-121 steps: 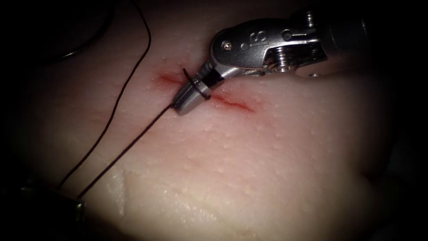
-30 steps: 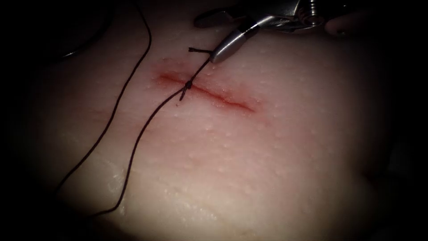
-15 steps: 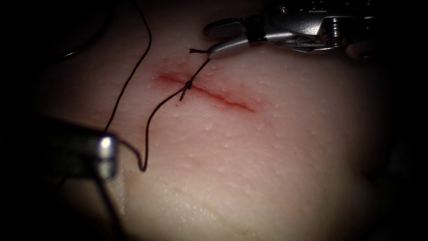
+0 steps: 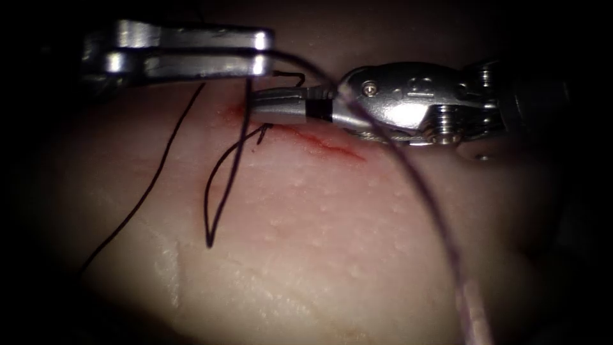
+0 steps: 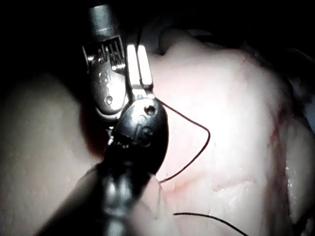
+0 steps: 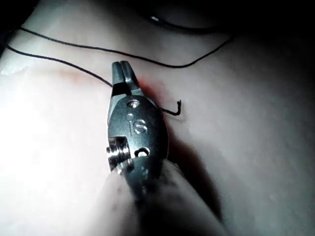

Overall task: Wound Closure
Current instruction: Left end-effector wraps suture once, counter-clockwise, around right end-effector

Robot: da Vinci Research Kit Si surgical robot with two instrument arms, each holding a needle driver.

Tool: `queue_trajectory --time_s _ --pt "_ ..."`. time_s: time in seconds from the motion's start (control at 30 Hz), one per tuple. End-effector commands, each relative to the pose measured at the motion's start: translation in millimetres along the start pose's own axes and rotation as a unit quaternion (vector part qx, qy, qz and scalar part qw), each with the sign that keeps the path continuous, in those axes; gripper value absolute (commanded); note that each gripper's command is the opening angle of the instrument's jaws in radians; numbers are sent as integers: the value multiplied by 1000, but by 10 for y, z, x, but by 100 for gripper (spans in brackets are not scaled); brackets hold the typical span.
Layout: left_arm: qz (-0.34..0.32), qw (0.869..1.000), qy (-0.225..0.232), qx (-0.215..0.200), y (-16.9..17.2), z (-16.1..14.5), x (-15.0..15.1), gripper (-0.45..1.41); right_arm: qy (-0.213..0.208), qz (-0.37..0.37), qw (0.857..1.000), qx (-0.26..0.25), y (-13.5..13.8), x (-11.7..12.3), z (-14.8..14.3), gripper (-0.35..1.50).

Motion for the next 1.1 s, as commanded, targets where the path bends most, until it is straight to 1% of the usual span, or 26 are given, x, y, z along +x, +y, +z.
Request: queue_trajectory --time_s 0.03,0.2,0.43,0.63,0.9,0.93,1.0,1.07,1.1 --pt "-3 1000 1 -1 3 5 -10 -45 6 0 1000 1 -9 -5 13 -35" --pt "-8 1000 2 1 -15 16 -44 -45 32 -8 999 -5 -25 4 35 -35" --pt "-7 1000 7 -1 -29 15 -65 -45 55 -13 998 3 -43 14 53 -35" --pt "-4 1000 -3 2 -43 0 -104 -45 74 -20 997 0 -50 15 47 -35" --pt "-8 1000 -15 4 -43 1 -140 -45 93 -17 996 -1 -53 17 47 -35" --pt "-10 1000 -16 4 -42 2 -143 -45 96 -16 995 -3 -52 18 48 -13" --pt "-13 1000 -18 4 -40 2 -151 -45 105 -17 994 -8 -50 19 48 37" --pt "-14 1000 -18 3 -40 1 -154 -45 112 -10 994 -11 -48 21 48 47" --pt "-14 1000 -18 3 -41 0 -155 -45 117 -5 993 -13 -47 22 47 62"
